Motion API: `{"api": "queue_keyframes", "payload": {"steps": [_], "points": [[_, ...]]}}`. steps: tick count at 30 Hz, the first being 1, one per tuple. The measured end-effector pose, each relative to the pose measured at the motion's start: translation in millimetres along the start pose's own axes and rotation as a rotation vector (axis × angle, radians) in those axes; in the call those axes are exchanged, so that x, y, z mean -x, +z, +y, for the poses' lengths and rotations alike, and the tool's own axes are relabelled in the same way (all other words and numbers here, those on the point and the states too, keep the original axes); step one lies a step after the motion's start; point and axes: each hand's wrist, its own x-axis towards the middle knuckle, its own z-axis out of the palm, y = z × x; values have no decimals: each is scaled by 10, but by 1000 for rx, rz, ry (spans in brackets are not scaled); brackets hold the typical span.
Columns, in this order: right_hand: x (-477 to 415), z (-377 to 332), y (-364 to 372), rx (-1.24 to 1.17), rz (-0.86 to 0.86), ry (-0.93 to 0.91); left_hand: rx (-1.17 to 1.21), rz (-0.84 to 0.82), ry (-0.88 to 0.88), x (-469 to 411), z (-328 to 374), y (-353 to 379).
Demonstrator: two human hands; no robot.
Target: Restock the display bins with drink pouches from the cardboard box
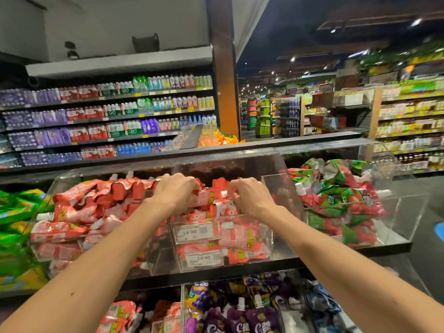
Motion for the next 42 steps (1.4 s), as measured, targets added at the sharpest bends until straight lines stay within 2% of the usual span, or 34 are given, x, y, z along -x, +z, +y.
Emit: {"api": "queue_keyframes", "payload": {"steps": [4, 10, 14, 18, 22, 24, 26, 28, 31, 34, 38, 42], "points": [[8, 16, 70, -39, -41, 15, 100, 17, 47, -50, -37, 213], [36, 4, 26, -97, -185, 59, 21, 38, 139, -87, -51, 376], [227, -48, 68, -43, -163, 68, 34, -2, 188, -98, -110, 472], [468, -131, -4, -58, -45, 21, 340, 33, 191, 47, -89, 412], [1044, -135, -204, -261, 144, -69, 733, 262, 140, 491, 208, 215], [1527, 12, -313, -421, 228, -78, 918, 304, 148, 821, 601, 79], [2093, 286, -427, -514, 304, 11, 1096, 269, 212, 1129, 1122, -36], [2742, 662, -536, -568, 368, 163, 1229, 189, 296, 1373, 1753, -42], [3890, 1303, -716, -636, 407, 490, 1327, 16, 435, 1722, 2933, 5], [5138, 1951, -943, -564, 389, 795, 1374, -205, 567, 2098, 4258, 42], [6649, 2520, -1427, -391, 431, 1111, 1380, -494, 732, 2733, 5892, 109], [7712, 2923, -1874, -251, 436, 1343, 1392, -811, 715, 3250, 7170, 174]]}}
